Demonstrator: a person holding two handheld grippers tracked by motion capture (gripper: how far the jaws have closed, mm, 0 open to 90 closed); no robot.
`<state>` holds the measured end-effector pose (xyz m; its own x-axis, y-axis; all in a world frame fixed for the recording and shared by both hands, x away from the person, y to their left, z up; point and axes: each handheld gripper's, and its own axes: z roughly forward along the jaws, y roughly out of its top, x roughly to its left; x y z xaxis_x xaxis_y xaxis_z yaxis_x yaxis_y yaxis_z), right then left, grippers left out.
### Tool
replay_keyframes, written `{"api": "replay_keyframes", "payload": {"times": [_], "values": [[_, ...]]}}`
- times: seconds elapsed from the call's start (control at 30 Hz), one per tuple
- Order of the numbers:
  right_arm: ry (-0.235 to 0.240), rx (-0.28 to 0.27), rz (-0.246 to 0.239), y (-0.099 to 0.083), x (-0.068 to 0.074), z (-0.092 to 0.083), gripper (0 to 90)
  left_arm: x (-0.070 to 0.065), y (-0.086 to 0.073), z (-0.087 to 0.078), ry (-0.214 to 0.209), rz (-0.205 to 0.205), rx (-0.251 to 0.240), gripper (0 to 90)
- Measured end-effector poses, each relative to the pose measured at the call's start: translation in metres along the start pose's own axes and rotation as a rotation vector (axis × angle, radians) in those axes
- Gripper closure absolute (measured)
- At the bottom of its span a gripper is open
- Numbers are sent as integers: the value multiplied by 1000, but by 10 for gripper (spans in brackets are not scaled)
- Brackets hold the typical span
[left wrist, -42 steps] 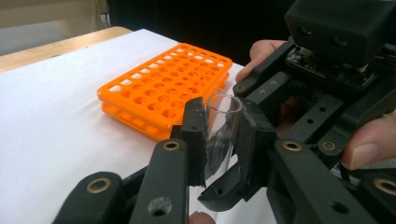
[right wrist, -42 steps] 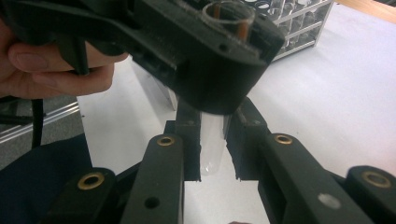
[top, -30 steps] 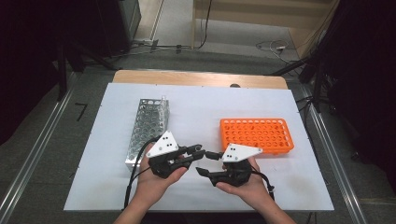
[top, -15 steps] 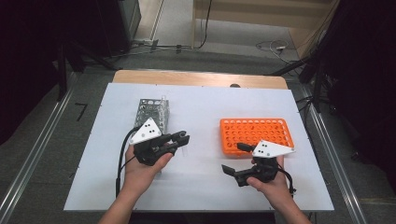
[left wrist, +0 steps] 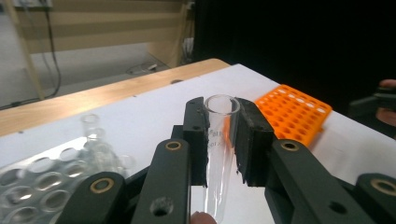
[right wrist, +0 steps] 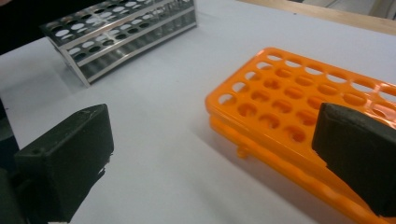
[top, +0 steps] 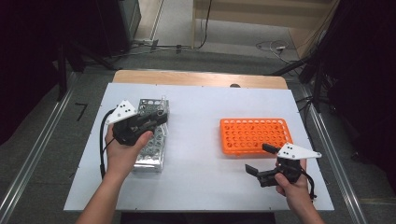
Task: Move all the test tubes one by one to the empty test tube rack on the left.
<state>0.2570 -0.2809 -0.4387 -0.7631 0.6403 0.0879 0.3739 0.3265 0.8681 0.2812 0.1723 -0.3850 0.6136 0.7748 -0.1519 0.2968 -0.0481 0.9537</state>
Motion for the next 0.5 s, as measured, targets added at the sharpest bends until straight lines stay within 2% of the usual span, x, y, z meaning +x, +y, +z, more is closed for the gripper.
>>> {"api": "replay_keyframes", "payload": {"times": [0.3,0.5], "values": [[-41,5,29,-12,-15,-16,0,22,0,13,67,-12,8,759],[-54,-7,37,-14,-21,-19,0,28,-6,23,105,-11,16,759]]}}
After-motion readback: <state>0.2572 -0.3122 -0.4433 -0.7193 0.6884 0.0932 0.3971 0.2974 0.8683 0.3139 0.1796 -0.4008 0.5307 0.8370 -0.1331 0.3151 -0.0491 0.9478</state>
